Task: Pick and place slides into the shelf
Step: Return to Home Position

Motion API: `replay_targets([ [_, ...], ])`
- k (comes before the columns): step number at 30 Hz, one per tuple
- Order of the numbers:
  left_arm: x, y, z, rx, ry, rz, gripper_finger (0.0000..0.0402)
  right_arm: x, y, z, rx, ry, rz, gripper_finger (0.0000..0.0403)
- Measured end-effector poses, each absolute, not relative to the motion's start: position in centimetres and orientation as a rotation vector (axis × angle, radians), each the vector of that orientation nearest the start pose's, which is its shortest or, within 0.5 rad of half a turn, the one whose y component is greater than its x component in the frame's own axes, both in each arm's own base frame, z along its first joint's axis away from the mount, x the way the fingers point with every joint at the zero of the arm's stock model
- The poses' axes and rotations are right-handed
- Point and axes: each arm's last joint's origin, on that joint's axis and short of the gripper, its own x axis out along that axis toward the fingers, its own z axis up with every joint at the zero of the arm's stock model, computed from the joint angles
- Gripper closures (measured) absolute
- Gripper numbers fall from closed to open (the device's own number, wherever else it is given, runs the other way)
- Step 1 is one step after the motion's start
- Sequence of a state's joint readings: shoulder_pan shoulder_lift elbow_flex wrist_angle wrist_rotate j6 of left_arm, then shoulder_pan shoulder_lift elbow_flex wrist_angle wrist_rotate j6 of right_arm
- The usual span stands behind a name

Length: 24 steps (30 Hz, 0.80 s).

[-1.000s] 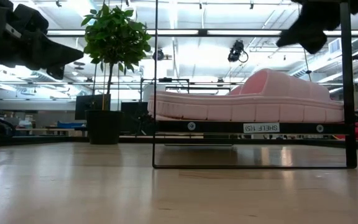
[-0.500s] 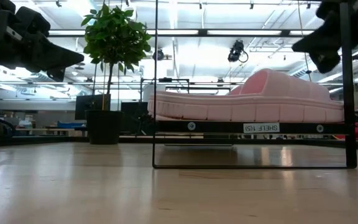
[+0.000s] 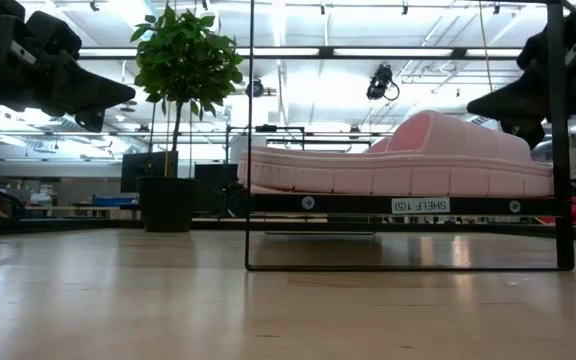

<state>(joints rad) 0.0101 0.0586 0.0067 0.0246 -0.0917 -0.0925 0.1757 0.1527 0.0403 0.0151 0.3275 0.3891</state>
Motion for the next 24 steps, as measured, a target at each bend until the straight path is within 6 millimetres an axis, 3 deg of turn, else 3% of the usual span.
replay_targets([
  [14,10.07,0.37,16.34,-0.100,0.023,0.103,0.0389,10.45,0.57,16.39,0.345,0.068,-0.065,0.0403],
  [24,10.07,0.37,16.33,-0.123,0.023,0.104,0.0384,9.66,0.48,17.30,0.211,-0.041,-0.051,0.0403],
])
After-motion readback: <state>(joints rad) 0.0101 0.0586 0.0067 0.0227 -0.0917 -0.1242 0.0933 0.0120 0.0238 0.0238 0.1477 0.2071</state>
